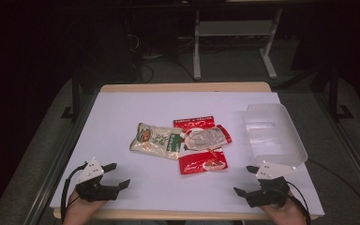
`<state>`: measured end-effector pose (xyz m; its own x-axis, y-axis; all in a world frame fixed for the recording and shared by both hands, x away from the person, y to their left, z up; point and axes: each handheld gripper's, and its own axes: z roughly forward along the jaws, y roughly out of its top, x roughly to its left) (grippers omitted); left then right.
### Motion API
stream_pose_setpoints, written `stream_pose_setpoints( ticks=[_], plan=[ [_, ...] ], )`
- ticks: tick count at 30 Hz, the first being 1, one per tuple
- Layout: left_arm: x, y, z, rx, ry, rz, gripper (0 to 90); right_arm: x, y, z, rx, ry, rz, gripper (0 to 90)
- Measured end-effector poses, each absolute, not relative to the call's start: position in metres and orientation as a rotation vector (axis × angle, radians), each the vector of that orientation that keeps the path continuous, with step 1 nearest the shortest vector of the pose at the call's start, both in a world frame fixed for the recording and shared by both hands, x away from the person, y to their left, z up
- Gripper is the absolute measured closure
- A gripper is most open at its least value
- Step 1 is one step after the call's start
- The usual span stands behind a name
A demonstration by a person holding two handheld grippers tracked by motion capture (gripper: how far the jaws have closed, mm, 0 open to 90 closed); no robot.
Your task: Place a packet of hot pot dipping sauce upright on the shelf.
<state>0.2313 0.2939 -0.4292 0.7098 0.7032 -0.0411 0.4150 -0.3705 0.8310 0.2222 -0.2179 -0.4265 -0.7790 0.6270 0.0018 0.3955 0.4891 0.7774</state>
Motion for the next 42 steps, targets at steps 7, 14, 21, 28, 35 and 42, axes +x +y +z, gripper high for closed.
stream_pose_setpoints(
  ticks=[7,14,21,28,35,42],
  plan=[
    [0.230,0.294,-0.430,2.006,0.857,0.394,19.3,0.231,-0.204,-0.420,0.825,2.491,1.179,14.9],
    [0.228,0.294,-0.431,2.010,0.852,0.390,19.3,0.249,-0.185,-0.405,0.761,2.527,1.150,14.9],
    [0.228,0.296,-0.430,2.016,0.848,0.394,19.4,0.279,-0.157,-0.385,0.722,2.564,1.129,14.9],
    [0.229,0.297,-0.431,2.005,0.847,0.395,19.6,0.315,-0.125,-0.370,0.697,2.637,1.045,15.0],
    [0.229,0.298,-0.431,2.008,0.851,0.395,19.6,0.339,-0.107,-0.365,0.707,2.672,0.997,15.5],
    [0.230,0.298,-0.431,2.012,0.852,0.412,19.7,0.359,-0.090,-0.361,0.699,2.702,0.964,17.9]
  ],
)
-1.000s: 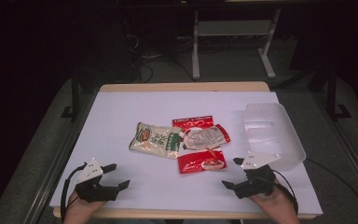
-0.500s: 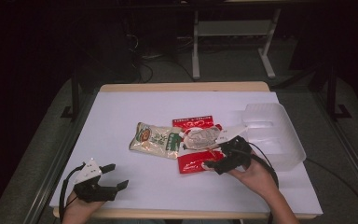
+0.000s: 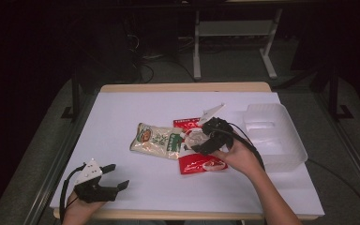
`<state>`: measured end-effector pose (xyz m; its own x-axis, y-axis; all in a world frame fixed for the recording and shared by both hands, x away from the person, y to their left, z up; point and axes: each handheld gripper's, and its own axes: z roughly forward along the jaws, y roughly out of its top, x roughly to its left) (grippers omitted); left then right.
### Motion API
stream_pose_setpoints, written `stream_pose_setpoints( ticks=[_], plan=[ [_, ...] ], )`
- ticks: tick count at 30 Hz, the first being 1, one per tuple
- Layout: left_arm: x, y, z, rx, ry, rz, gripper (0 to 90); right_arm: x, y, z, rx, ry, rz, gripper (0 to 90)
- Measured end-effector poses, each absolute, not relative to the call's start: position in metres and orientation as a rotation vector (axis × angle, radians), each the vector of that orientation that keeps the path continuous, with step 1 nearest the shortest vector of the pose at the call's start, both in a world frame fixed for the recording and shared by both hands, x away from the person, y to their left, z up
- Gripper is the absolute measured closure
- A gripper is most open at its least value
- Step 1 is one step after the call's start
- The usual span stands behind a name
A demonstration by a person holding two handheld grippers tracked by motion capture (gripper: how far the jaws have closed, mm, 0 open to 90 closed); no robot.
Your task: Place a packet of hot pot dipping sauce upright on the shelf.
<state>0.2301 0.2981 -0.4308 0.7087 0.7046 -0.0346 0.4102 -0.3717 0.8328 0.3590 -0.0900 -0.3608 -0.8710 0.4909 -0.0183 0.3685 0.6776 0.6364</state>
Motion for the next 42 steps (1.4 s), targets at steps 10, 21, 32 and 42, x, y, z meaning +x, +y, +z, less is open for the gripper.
stream_pose_setpoints(
  ticks=[10,21,32,42],
  plan=[
    [0.231,0.299,-0.432,2.008,0.857,0.407,19.8,0.383,-0.056,-0.370,0.716,2.747,0.864,22.4],
    [0.231,0.301,-0.432,2.001,0.863,0.396,20.2,0.391,-0.031,-0.394,0.743,2.782,0.701,28.0],
    [0.231,0.301,-0.432,1.998,0.864,0.390,20.6,0.394,-0.029,-0.409,0.818,2.782,0.578,38.8],
    [0.231,0.300,-0.432,1.995,0.867,0.383,21.1,0.388,-0.027,-0.410,0.805,2.733,0.545,54.5]
  ],
)
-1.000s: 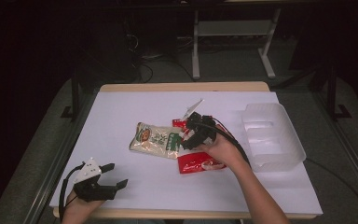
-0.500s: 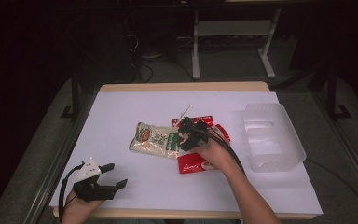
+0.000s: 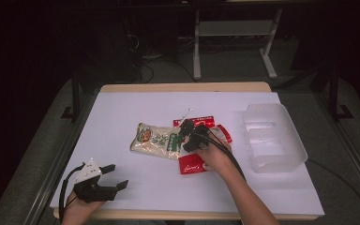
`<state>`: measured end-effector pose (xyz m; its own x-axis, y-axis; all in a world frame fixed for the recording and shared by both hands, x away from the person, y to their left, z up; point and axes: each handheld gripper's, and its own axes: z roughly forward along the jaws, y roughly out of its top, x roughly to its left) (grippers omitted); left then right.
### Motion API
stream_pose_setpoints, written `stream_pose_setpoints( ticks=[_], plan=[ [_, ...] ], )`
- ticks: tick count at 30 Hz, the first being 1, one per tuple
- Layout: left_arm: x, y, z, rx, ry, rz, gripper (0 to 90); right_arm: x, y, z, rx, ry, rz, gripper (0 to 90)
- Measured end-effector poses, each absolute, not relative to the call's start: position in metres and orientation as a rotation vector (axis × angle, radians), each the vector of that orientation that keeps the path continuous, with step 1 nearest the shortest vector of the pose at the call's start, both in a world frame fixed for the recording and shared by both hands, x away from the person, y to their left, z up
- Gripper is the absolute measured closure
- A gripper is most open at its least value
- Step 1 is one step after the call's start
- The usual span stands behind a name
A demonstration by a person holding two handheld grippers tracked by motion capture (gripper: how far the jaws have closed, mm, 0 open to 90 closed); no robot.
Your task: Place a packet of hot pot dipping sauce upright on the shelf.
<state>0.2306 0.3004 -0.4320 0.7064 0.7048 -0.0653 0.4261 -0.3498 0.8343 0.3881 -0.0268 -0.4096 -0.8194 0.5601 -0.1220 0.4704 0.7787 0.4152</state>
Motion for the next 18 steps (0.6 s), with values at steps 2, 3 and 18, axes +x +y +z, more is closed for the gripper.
stream_pose_setpoints(
  ticks=[2,3,18],
  plan=[
    [0.231,0.301,-0.432,1.998,0.866,0.382,21.2,0.386,-0.026,-0.408,0.790,2.723,0.526,57.2],
    [0.231,0.301,-0.432,2.007,0.862,0.385,21.2,0.385,-0.026,-0.407,0.780,2.721,0.518,58.9],
    [0.231,0.302,-0.432,1.995,0.867,0.385,21.7,0.375,-0.023,-0.401,0.686,2.684,0.415,89.9]
  ],
)
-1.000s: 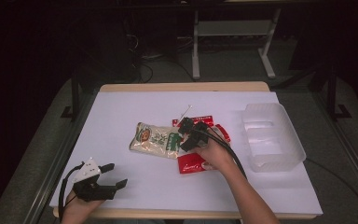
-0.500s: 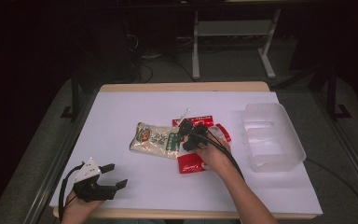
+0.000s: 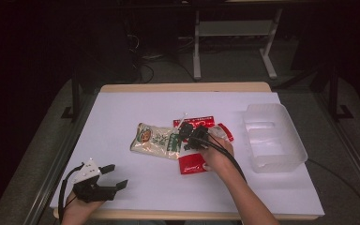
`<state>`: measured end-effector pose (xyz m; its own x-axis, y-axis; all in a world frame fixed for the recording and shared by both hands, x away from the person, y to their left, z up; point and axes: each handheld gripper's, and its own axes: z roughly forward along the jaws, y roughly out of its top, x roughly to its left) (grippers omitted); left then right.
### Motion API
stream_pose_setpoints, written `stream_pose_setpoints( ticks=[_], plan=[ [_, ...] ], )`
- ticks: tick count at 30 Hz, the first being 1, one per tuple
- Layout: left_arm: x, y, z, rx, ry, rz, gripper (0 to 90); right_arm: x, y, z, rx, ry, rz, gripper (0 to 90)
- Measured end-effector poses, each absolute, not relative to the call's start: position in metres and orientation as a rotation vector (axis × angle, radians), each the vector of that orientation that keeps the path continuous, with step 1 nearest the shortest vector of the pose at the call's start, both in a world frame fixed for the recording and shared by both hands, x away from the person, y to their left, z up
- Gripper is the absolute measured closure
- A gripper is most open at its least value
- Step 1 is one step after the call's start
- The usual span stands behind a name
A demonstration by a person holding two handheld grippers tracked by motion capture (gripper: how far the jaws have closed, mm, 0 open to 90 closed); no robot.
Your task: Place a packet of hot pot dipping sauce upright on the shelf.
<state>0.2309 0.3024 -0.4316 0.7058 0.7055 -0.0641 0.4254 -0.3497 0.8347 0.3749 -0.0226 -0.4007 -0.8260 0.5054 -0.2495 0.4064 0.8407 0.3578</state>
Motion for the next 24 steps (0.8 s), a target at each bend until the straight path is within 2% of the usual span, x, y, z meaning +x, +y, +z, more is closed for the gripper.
stream_pose_setpoints(
  ticks=[10,24],
  plan=[
    [0.231,0.302,-0.432,1.991,0.870,0.381,21.8,0.375,-0.034,-0.385,0.722,2.691,0.473,90.0],
    [0.232,0.303,-0.432,1.994,0.872,0.379,21.8,0.380,-0.068,-0.333,0.783,2.651,0.608,90.0]
  ],
)
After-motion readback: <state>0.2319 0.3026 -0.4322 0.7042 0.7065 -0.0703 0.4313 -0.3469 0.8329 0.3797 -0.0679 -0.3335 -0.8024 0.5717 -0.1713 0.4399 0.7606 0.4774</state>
